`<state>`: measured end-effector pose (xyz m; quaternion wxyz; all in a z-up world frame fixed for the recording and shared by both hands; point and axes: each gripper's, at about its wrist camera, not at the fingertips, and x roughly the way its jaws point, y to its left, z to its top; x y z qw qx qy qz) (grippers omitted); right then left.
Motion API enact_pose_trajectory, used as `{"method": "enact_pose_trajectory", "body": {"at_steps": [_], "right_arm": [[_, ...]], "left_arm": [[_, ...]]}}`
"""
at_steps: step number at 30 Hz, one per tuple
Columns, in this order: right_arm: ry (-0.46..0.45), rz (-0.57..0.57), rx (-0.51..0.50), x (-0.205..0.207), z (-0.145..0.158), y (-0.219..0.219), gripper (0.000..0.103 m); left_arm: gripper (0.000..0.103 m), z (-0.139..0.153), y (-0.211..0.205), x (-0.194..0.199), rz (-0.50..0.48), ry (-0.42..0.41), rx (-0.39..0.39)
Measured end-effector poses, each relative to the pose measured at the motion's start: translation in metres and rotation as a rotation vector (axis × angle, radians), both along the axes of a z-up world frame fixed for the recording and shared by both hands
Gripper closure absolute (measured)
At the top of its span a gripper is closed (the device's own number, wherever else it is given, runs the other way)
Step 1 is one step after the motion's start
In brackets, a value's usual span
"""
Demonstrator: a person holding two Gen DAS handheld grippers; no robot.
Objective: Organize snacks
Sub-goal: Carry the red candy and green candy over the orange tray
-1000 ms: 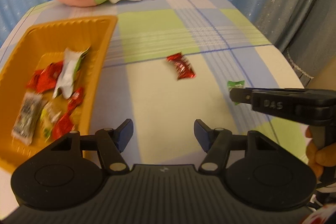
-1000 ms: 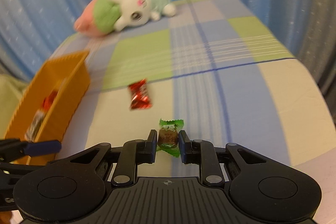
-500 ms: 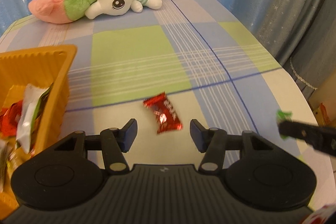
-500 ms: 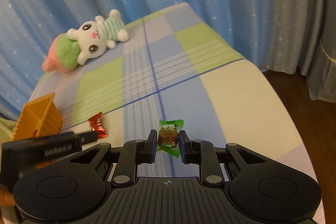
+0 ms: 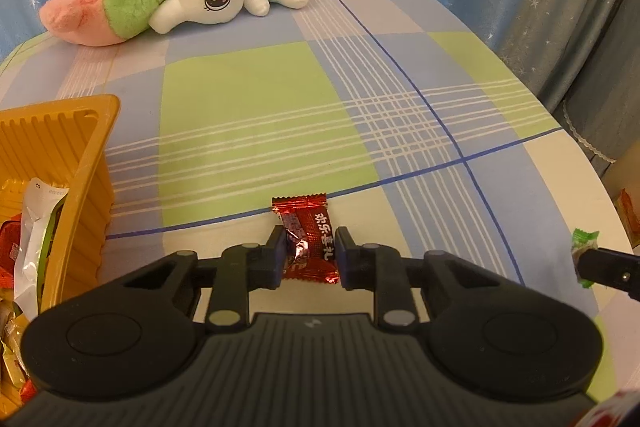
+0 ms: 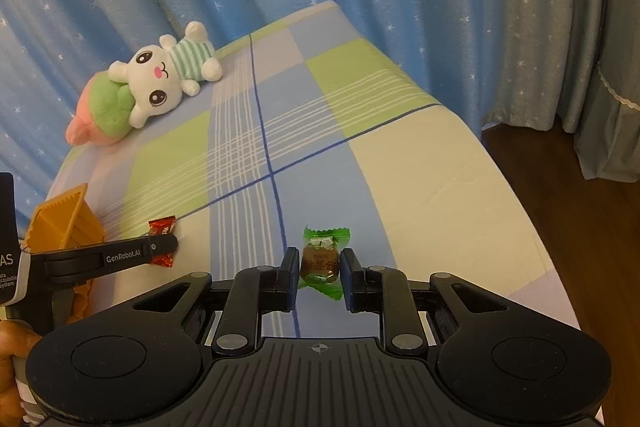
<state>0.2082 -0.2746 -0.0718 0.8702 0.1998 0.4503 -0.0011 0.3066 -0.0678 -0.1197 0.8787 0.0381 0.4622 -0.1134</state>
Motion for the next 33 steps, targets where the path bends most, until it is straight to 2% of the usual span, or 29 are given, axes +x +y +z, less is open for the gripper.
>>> {"method": "enact_pose_trajectory", "body": {"at_steps": [8,12,17,24,33], "right_arm": [[-0.024,0.061,0.014,0.005,0.009,0.017,0.081],[-0.048,0.103,0.029,0.006,0.018,0.031,0.081],[-0.073,0.18,0.057,0.009,0.03,0.06,0.081],[-0.097,0.313,0.098,0.005,0.042,0.116,0.081],[-0.117,0.461,0.127,-0.006,0.05,0.193,0.081]], "left_arm": [[0.081,0.026,0.018,-0.02,0.003,-0.04,-0.049],[0.081,0.049,0.036,-0.038,0.025,-0.066,-0.095],[0.081,0.073,0.067,-0.067,0.045,-0.099,-0.113],[0.081,0.092,0.12,-0.105,0.122,-0.122,-0.089],[0.081,0.099,0.194,-0.137,0.236,-0.14,-0.037]]}}
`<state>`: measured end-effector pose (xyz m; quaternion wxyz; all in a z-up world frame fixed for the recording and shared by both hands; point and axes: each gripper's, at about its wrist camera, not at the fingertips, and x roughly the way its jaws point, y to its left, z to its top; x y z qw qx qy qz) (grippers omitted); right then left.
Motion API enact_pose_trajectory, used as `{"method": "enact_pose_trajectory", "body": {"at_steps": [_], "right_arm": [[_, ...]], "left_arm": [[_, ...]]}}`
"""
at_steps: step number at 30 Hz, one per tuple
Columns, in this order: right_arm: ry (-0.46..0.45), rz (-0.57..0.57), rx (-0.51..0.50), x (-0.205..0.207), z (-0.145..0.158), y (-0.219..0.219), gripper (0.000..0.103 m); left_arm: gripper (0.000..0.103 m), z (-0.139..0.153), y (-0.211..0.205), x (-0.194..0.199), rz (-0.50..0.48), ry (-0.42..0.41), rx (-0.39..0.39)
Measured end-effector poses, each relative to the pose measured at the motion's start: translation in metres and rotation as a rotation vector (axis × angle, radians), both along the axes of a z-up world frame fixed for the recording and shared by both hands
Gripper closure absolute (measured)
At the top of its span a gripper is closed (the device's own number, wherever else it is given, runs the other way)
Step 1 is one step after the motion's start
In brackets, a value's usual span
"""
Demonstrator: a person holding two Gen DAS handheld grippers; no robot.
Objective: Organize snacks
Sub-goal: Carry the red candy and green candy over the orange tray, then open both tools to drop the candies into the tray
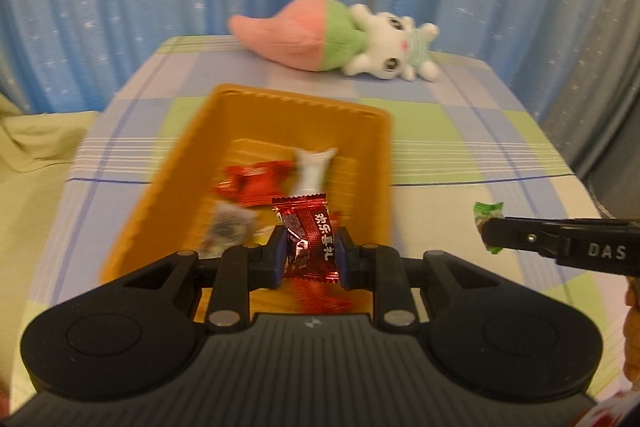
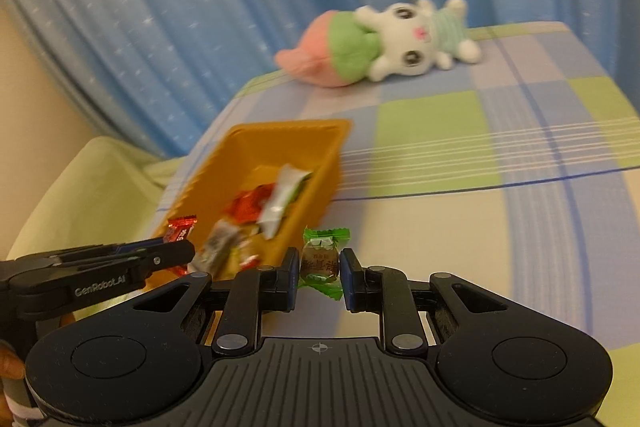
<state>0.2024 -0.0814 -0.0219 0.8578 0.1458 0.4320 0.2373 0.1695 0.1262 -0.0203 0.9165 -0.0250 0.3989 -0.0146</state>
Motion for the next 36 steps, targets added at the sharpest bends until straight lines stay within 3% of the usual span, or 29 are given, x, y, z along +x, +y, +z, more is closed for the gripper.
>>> {"method": "enact_pose_trajectory", "body": {"at_steps": [5,17,36], "right_arm": [[-0.005,0.039,0.006,-0.007,0.0,0.032,0.081],[-0.002,0.08,-0.016,-0.012,-0.006,0.087,0.081],[0.01,0.072,-0.058,-0.005,-0.014,0.113,0.081]], "left_arm": [[0.081,0.0,0.033,-0.004,0.027,-0.001,0.025],[0.081,-0.009,0.074,0.006,-0.015,0.013,0.071],[0.08,-0.034,0.094,0.024,-0.044,0.099,0.041]]}}
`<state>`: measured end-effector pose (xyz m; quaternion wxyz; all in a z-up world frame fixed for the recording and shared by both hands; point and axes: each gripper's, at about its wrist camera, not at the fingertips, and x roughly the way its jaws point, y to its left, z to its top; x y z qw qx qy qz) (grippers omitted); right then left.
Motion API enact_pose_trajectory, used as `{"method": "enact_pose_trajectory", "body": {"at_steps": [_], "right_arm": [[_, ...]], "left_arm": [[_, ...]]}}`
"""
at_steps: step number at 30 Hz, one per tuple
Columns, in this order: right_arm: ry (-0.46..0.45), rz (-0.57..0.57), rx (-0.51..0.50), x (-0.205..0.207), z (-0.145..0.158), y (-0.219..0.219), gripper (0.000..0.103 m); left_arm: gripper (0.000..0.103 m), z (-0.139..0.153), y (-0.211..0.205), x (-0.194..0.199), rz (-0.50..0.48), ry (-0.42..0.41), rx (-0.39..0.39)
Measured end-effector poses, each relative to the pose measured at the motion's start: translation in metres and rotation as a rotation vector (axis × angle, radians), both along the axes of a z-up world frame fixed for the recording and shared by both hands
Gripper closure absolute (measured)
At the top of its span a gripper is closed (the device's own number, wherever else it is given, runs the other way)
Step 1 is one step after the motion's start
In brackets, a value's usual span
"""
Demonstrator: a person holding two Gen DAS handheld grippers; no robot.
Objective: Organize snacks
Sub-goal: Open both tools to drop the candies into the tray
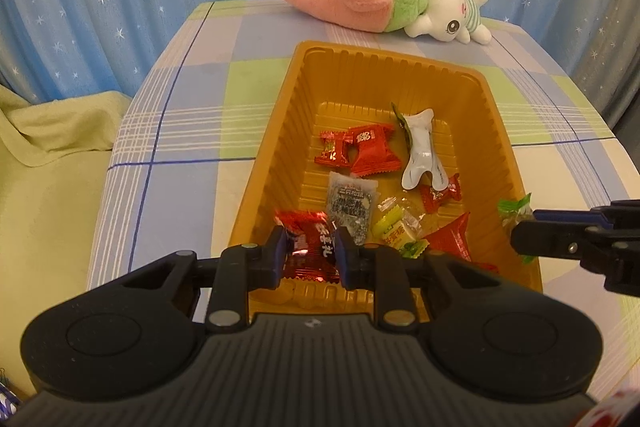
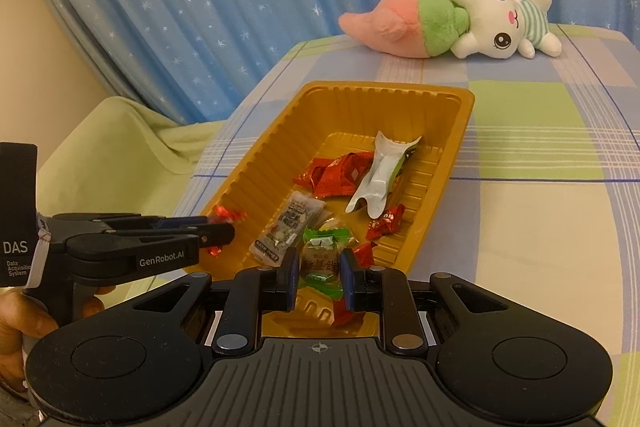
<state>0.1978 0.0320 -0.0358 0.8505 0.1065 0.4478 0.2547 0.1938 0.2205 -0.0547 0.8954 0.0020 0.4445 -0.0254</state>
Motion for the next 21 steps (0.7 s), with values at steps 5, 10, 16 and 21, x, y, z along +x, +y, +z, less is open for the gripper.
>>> {"method": "enact_pose_trajectory", "body": {"at_steps": [5,10,16,21], "right_arm": [[0.002,0.001,-0.008,0.001,-0.001,0.003,0.081],[0.004,0.014,-0.013,0.003,-0.001,0.008,0.081],[0.011,0.031,-0.02,0.005,-0.004,0.018,0.081],[0.021,0.052,-0.02,0.008,-0.01,0.03,0.081]], "left_arm": [[0.079,-0.001,0.003,0.001,-0.001,0.007,-0.009],[0.078,0.001,0.006,0.0,0.001,0.003,-0.022],[0.074,0.009,0.015,-0.008,0.019,-0.014,-0.048],[0.072,0.016,0.026,-0.021,0.05,-0.028,-0.059]]}}
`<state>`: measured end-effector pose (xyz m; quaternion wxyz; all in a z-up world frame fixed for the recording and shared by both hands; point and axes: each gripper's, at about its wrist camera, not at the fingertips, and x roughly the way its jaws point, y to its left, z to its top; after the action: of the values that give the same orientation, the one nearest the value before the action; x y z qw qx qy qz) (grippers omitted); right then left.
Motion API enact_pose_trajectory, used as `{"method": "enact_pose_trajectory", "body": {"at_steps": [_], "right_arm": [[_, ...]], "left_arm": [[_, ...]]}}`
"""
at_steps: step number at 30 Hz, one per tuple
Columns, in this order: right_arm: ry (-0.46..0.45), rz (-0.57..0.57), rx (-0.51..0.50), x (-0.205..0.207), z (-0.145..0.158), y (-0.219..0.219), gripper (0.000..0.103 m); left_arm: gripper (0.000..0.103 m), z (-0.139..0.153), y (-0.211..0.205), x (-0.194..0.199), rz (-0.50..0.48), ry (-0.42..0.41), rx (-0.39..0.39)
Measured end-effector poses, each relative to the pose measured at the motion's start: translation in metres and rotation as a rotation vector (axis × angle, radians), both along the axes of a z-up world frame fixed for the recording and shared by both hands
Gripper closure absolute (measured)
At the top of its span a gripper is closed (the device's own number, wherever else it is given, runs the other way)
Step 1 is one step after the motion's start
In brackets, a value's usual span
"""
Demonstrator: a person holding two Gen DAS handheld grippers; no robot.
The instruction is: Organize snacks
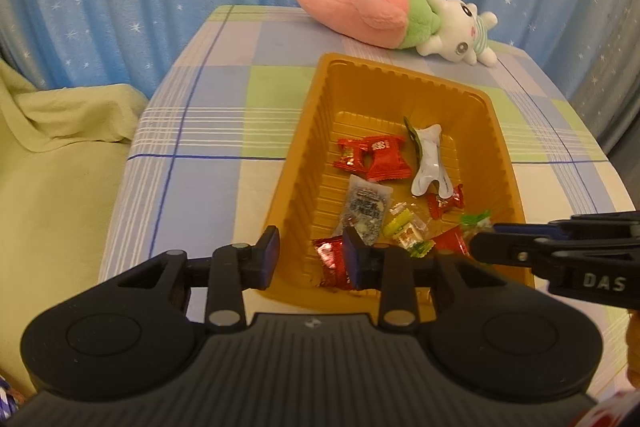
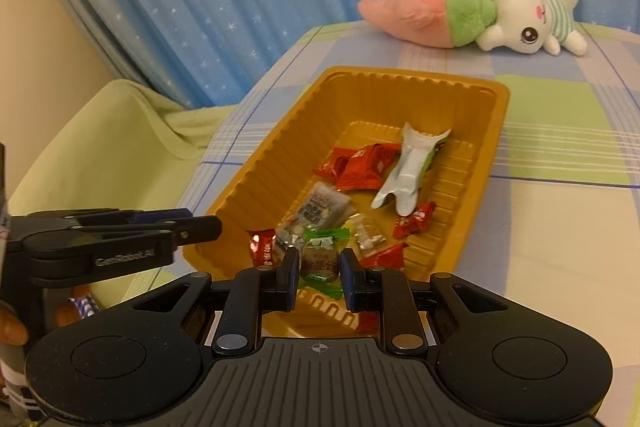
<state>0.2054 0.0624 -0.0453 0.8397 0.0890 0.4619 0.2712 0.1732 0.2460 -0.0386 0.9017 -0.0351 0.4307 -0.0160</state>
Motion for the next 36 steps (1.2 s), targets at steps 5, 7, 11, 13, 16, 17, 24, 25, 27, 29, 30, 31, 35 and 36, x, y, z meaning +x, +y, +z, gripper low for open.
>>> {"method": "enact_pose_trajectory", "body": {"at_steps": [5,7,11,13,16,17,24,25,27,29,30,31,35,36], "right_arm": [[-0.016,0.016,-0.007,0.002,-0.003,0.012,0.08],[-0.027,0.018,-0.007,0.004,-0.003,0.016,0.08],[-0.017,-0.011,-0.014,0.005,-0.002,0.015,0.073],[-0.02,-0.035,-0.006,0.003,0.001,0.009,0.053],[-0.032,-0.078,0.014,-0.003,0.008,-0.004,0.038],[-0.031,-0.082,0.016,-0.006,0.01,-0.008,0.037],[-0.027,-0.13,-0.001,-0.034,0.023,-0.046,0.017],[-0.026,-0.139,-0.006,-0.039,0.024,-0.053,0.016],[-0.015,-0.151,-0.017,-0.049,0.027,-0.065,0.013],[0.0,-0.16,-0.032,-0.058,0.029,-0.078,0.012],[0.009,-0.166,-0.04,-0.062,0.03,-0.084,0.012],[0.016,-0.172,-0.046,-0.067,0.031,-0.09,0.011],[0.038,-0.177,-0.061,-0.087,0.034,-0.113,0.01],[0.044,-0.177,-0.066,-0.092,0.034,-0.118,0.01]], "left_arm": [[0.07,0.007,0.009,-0.016,0.039,-0.011,-0.009],[0.069,0.008,0.012,-0.022,0.054,-0.01,-0.01],[0.064,0.009,0.012,-0.034,0.068,0.004,-0.012],[0.061,0.009,0.009,-0.041,0.07,0.006,-0.008],[0.054,0.012,0.002,-0.05,0.079,0.001,-0.005],[0.052,0.014,-0.001,-0.053,0.079,0.001,-0.009],[0.044,0.021,-0.028,-0.071,0.076,0.016,-0.033],[0.044,0.022,-0.033,-0.074,0.067,0.015,-0.028],[0.043,0.024,-0.046,-0.081,0.051,0.017,-0.013],[0.042,0.025,-0.058,-0.087,0.043,0.023,-0.001],[0.042,0.026,-0.065,-0.09,0.038,0.026,0.001],[0.042,0.026,-0.071,-0.093,0.033,0.032,0.001],[0.041,0.028,-0.092,-0.105,0.015,0.06,-0.023],[0.041,0.028,-0.098,-0.109,0.009,0.063,-0.025]]}}
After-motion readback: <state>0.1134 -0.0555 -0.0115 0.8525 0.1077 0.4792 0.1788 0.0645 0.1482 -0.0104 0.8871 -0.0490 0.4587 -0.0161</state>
